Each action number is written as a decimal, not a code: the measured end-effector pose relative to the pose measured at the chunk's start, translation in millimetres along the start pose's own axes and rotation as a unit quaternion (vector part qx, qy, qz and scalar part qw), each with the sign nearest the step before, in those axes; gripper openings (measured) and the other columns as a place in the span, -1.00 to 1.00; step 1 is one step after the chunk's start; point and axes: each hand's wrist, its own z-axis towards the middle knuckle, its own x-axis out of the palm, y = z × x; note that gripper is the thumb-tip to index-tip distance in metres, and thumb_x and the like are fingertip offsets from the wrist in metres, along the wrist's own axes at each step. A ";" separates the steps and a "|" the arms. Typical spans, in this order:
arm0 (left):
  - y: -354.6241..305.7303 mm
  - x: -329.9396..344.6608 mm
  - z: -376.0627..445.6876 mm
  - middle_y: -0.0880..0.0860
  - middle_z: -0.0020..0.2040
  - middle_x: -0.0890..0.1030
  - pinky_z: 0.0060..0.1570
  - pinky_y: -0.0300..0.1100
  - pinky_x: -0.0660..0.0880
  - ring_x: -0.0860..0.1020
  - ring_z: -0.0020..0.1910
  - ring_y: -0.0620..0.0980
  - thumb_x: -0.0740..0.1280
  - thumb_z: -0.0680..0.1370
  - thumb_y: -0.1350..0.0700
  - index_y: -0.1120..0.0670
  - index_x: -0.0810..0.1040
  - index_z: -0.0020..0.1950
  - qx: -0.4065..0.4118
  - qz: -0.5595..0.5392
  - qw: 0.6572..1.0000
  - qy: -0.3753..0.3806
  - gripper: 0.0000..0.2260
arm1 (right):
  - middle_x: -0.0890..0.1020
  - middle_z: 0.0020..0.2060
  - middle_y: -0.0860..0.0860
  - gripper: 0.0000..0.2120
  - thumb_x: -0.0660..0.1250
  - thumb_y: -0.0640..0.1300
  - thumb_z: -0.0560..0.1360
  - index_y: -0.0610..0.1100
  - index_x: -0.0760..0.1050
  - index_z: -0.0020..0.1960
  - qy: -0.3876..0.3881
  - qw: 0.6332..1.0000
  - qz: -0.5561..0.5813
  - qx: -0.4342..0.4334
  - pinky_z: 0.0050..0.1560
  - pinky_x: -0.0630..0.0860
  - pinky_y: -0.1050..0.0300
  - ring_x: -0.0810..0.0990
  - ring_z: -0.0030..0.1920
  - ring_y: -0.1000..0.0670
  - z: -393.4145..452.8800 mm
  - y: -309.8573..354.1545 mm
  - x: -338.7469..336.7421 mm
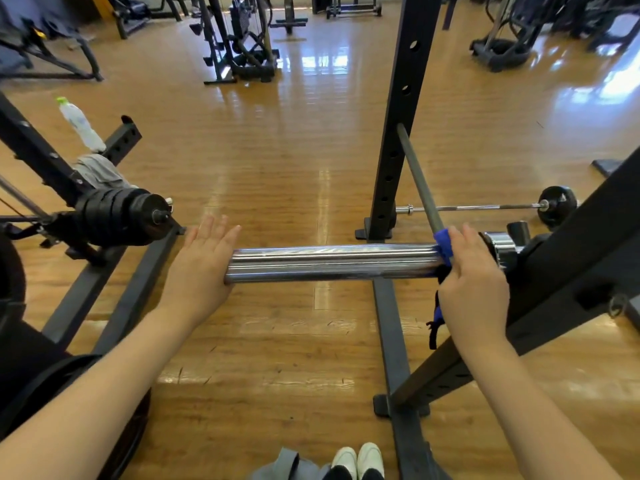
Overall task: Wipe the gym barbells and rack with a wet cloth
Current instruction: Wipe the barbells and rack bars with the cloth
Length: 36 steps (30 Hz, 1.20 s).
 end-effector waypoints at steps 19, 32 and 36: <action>3.4 -35.8 24.0 0.06 0.56 -0.03 0.46 -0.03 -0.07 -0.08 0.53 0.01 0.45 0.38 0.07 0.05 -0.13 0.56 0.000 -0.039 0.977 0.211 -0.05 | 0.46 0.30 -0.24 -0.56 0.10 -0.42 0.47 -0.33 0.41 0.33 -0.080 0.997 0.016 -0.012 0.31 0.36 -0.20 0.36 0.37 -0.20 -35.3 -10.6 17.9; -10.4 3.9 -7.3 0.27 0.35 0.43 0.40 0.15 0.14 0.36 0.36 0.26 0.56 0.21 0.36 0.22 0.34 0.38 0.034 0.000 0.997 -0.068 -0.22 | 0.46 0.31 -0.22 -0.59 0.24 -0.43 0.49 -0.32 0.40 0.34 -0.071 0.995 0.060 -0.026 0.49 0.09 0.06 0.32 0.39 -0.10 -22.6 -7.8 17.6; -6.6 -9.8 6.1 0.17 0.45 0.32 0.43 0.06 0.03 0.23 0.47 0.15 0.51 0.31 0.25 0.13 0.31 0.45 0.035 -0.004 0.999 0.035 -0.25 | 0.29 0.42 -0.14 -0.53 0.16 -0.27 0.55 -0.21 0.21 0.45 -0.066 0.995 0.063 -0.029 0.40 0.24 -0.18 0.08 0.50 0.03 -47.0 -20.2 24.0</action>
